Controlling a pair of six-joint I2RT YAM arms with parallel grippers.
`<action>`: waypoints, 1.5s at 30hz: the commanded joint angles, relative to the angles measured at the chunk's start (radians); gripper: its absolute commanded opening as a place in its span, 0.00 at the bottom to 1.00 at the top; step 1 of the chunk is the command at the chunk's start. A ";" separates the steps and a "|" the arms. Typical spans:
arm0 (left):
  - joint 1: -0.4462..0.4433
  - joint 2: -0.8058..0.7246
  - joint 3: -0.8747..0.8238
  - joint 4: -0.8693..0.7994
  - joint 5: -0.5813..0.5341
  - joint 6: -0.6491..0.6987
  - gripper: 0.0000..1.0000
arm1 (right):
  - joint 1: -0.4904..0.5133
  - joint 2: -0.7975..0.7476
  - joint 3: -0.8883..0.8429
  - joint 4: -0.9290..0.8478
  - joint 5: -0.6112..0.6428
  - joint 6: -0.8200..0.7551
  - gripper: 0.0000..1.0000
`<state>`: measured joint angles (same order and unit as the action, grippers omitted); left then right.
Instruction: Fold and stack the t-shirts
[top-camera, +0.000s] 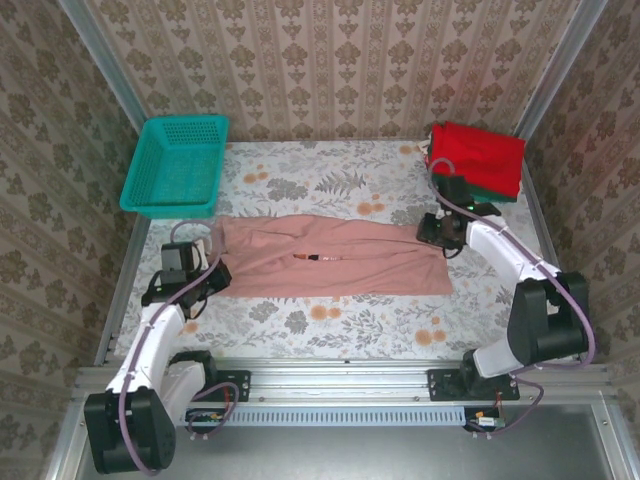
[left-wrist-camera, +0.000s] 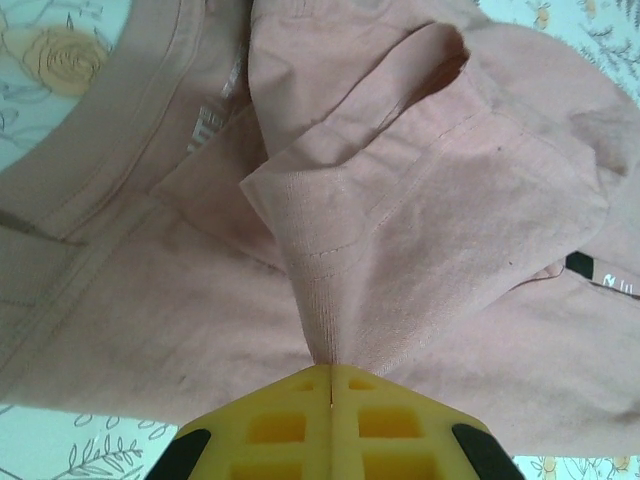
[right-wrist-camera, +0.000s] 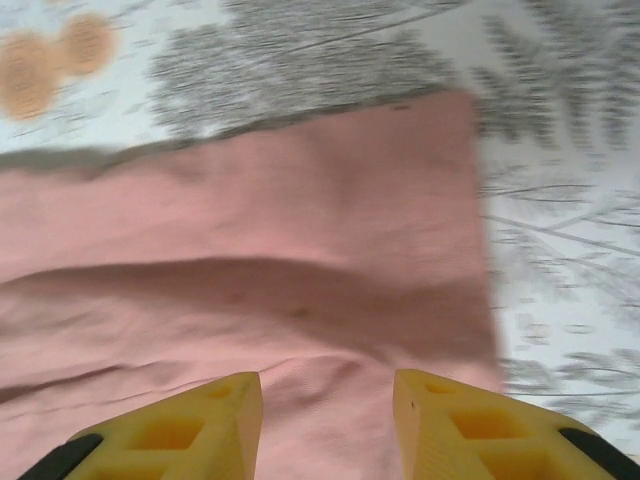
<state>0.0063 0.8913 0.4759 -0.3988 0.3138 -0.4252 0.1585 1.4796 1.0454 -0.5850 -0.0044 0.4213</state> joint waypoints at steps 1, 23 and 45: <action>-0.005 -0.006 -0.024 -0.025 -0.007 -0.047 0.00 | 0.056 0.088 0.057 0.026 0.023 0.049 0.41; -0.048 0.290 0.241 0.046 -0.035 0.025 0.48 | 0.121 0.333 0.086 -0.121 0.260 -0.023 0.39; -0.213 0.857 0.601 -0.078 -0.030 0.402 0.27 | 0.139 0.318 0.071 -0.122 0.366 -0.062 0.52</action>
<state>-0.2165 1.7405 1.0435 -0.4355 0.2462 -0.0650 0.3115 1.7935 1.0962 -0.6716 0.3157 0.3733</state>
